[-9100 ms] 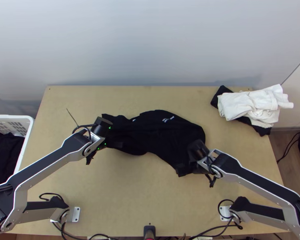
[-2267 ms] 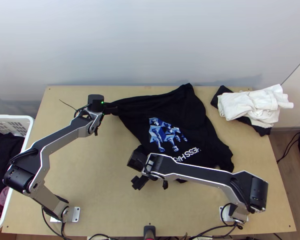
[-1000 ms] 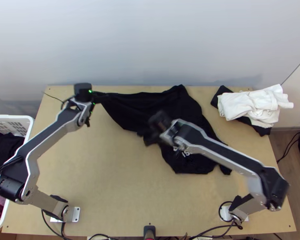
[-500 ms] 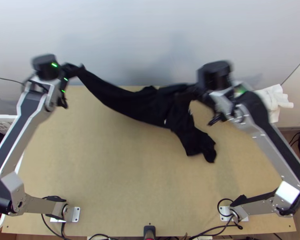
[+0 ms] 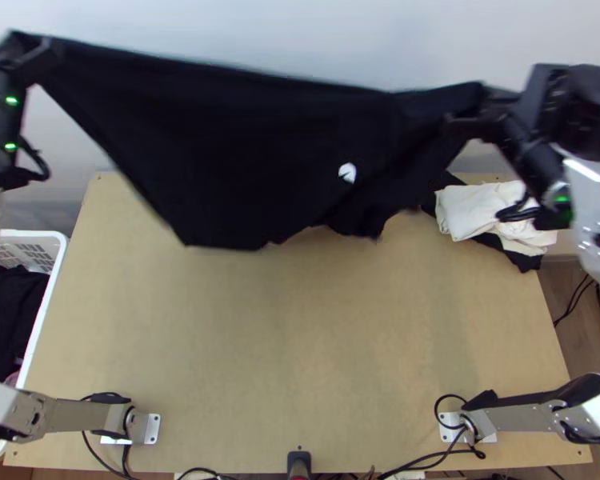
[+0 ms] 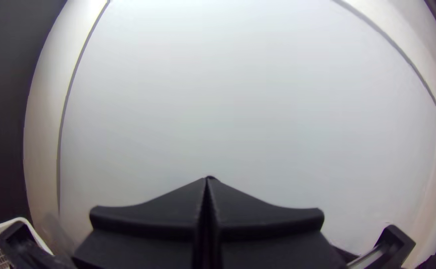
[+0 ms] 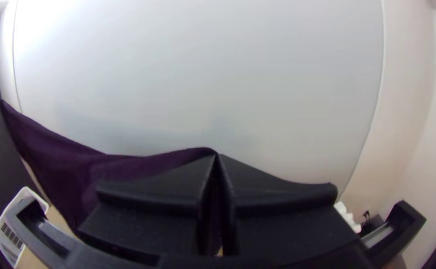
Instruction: Fold the t-shirt
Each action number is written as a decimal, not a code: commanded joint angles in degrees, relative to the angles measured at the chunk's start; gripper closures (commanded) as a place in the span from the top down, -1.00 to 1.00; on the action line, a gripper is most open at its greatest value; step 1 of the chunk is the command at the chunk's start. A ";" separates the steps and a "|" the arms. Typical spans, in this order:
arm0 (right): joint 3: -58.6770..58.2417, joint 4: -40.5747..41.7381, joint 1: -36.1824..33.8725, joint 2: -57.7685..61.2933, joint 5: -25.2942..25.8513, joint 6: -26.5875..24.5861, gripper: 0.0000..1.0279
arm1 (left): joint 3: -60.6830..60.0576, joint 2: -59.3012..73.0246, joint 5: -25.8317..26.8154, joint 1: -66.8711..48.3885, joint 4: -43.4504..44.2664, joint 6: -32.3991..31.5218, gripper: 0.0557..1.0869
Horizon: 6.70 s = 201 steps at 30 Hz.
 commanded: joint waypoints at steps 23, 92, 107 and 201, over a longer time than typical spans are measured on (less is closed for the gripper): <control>-11.06 26.35 1.75 -24.17 12.36 -26.39 -0.95 | 1.19 -23.30 -0.24 -9.16 8.47 16.47 -0.93; -30.22 51.13 -17.15 37.09 -3.19 1.47 -0.95 | -27.46 35.42 3.98 -0.37 36.51 1.09 -0.93; -27.50 50.60 -15.83 43.16 0.59 3.32 -0.53 | -24.38 41.66 2.84 -1.77 36.68 0.65 -0.88; -65.64 -3.62 12.47 -13.88 -21.74 16.68 0.80 | -64.20 -1.41 18.75 -23.57 -6.38 -13.33 -0.92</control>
